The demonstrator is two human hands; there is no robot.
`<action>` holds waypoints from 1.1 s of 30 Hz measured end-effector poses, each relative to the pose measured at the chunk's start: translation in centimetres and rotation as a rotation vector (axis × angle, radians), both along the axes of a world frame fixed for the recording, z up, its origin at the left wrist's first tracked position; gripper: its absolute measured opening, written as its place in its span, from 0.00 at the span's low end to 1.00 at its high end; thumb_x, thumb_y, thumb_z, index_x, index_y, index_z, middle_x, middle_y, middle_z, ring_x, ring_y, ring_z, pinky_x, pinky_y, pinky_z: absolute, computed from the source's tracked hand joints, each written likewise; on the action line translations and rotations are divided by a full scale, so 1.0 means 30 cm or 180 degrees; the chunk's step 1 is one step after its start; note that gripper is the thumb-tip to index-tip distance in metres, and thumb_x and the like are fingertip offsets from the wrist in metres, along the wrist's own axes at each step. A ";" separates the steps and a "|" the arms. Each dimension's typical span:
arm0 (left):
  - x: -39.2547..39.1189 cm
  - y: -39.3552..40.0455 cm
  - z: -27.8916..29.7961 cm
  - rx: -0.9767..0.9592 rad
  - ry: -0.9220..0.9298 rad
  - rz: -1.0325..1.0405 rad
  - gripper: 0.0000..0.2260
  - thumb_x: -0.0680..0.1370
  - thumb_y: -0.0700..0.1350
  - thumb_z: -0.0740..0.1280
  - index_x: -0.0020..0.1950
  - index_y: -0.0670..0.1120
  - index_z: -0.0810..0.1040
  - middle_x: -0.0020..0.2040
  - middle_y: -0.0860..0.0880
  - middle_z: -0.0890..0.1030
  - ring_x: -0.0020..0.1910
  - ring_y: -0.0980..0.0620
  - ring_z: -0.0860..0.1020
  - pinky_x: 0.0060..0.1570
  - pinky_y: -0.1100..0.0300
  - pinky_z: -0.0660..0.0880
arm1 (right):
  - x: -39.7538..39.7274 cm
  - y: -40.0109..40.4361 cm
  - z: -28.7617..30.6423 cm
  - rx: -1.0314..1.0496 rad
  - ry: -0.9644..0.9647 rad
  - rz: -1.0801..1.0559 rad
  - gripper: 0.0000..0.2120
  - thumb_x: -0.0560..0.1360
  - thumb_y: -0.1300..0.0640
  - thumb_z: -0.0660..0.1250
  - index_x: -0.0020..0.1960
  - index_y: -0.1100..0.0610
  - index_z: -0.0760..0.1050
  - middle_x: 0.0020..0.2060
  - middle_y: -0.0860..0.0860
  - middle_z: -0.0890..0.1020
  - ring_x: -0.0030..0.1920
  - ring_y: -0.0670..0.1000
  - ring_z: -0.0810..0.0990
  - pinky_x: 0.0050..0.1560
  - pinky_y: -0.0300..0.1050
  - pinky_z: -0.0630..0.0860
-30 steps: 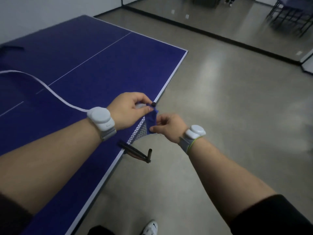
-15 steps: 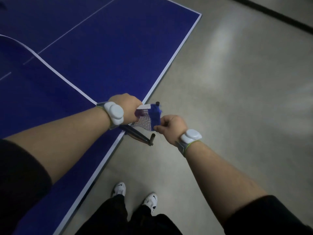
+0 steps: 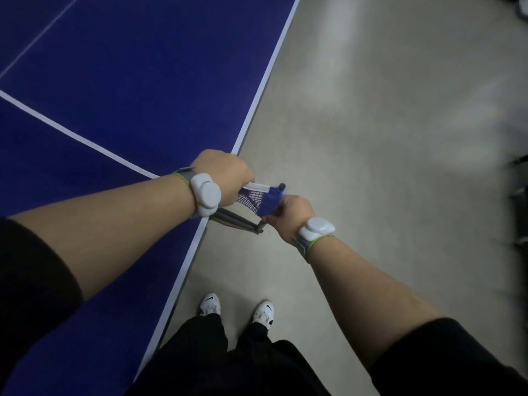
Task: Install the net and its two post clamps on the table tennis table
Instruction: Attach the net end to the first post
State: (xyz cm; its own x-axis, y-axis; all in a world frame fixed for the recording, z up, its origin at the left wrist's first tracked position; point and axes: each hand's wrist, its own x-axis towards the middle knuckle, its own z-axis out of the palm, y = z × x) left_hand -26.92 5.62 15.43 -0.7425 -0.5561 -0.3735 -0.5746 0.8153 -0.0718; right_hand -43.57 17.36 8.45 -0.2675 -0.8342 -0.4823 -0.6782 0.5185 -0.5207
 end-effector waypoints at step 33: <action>0.033 0.016 -0.210 0.0379 0.0087 -0.0109 0.09 0.73 0.53 0.72 0.52 0.57 0.80 0.42 0.53 0.80 0.37 0.50 0.78 0.39 0.53 0.80 | 0.000 0.054 -0.052 -0.0483 0.0176 0.0272 0.05 0.72 0.53 0.75 0.46 0.44 0.83 0.45 0.45 0.80 0.39 0.49 0.79 0.45 0.45 0.78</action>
